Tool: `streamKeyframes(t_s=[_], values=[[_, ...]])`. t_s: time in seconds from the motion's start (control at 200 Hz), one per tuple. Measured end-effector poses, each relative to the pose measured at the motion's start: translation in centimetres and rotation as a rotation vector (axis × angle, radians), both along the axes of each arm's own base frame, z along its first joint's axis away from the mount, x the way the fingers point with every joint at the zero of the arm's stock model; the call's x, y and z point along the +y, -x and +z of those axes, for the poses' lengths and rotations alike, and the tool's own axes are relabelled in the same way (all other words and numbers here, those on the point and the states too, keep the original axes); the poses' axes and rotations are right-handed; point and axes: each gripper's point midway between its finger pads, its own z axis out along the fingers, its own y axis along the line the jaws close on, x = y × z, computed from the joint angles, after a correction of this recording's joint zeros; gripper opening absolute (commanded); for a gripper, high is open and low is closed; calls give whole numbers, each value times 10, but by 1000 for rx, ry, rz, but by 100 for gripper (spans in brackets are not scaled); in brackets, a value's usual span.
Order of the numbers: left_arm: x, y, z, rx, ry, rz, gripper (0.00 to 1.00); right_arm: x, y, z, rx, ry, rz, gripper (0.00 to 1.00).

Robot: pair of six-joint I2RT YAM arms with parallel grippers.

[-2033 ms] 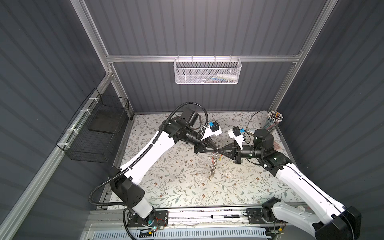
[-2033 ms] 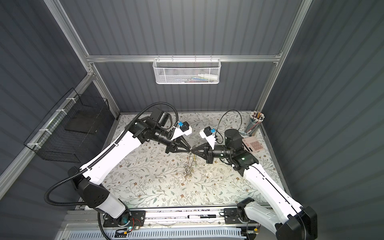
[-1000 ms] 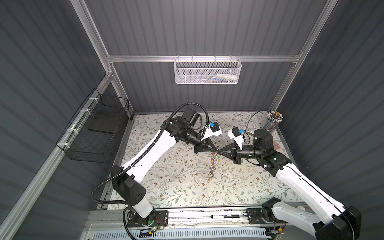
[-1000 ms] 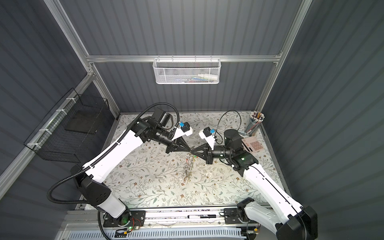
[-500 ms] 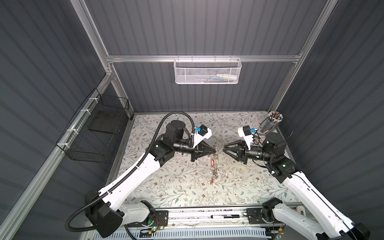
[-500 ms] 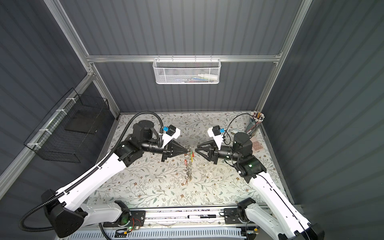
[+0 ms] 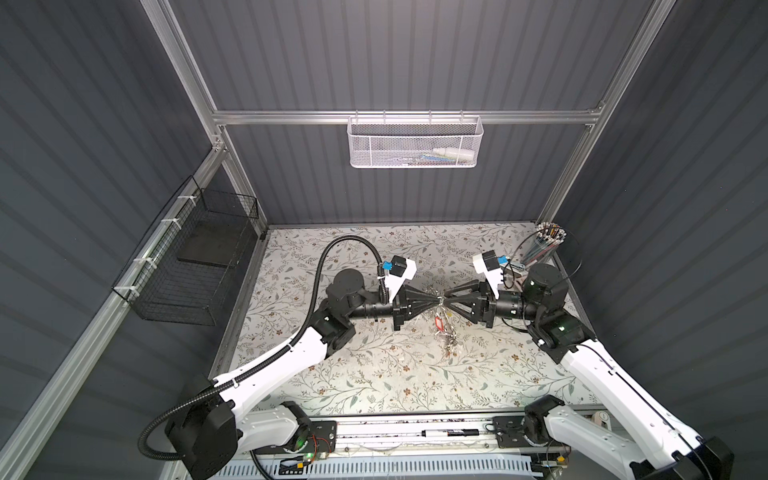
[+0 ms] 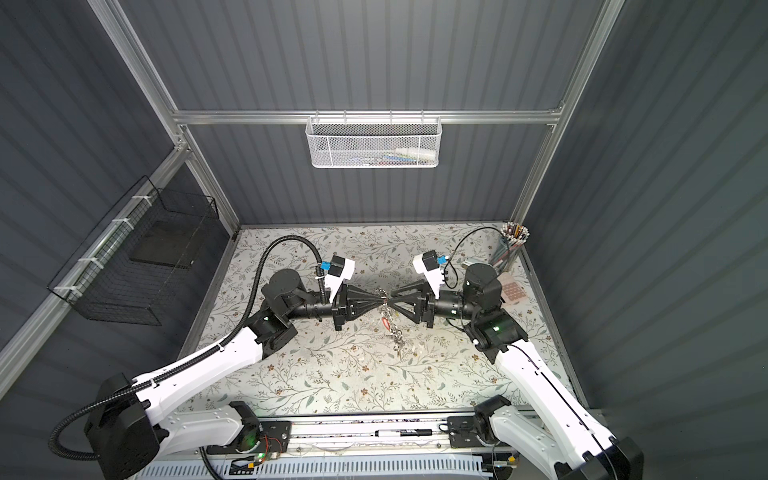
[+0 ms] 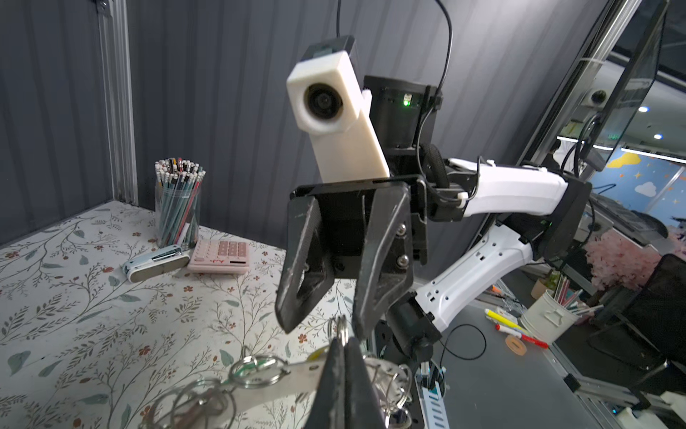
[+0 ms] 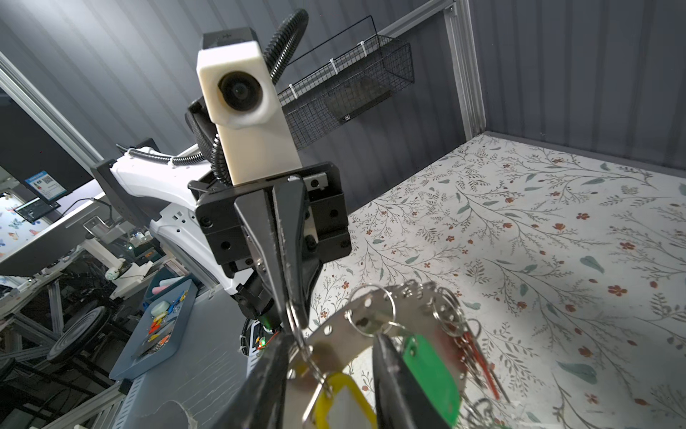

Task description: Put the keys on the keyring

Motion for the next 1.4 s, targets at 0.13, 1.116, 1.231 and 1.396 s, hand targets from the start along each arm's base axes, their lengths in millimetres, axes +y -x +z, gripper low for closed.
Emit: streamKeyframes(t_s=[0.13,1.116,1.231,1.396], values=[[3,-5,3,11,61,37,0,0,0,3,-13,-8,6,34],[-2,-15,13,29,159,40,0,4,-9,1,13,-26,25,17],[-2,-16,15,33,174,39,0,4,-10,1,10,-28,27,11],[-4,-19,17,53,201,39,0,4,-11,1,10,-33,25,6]])
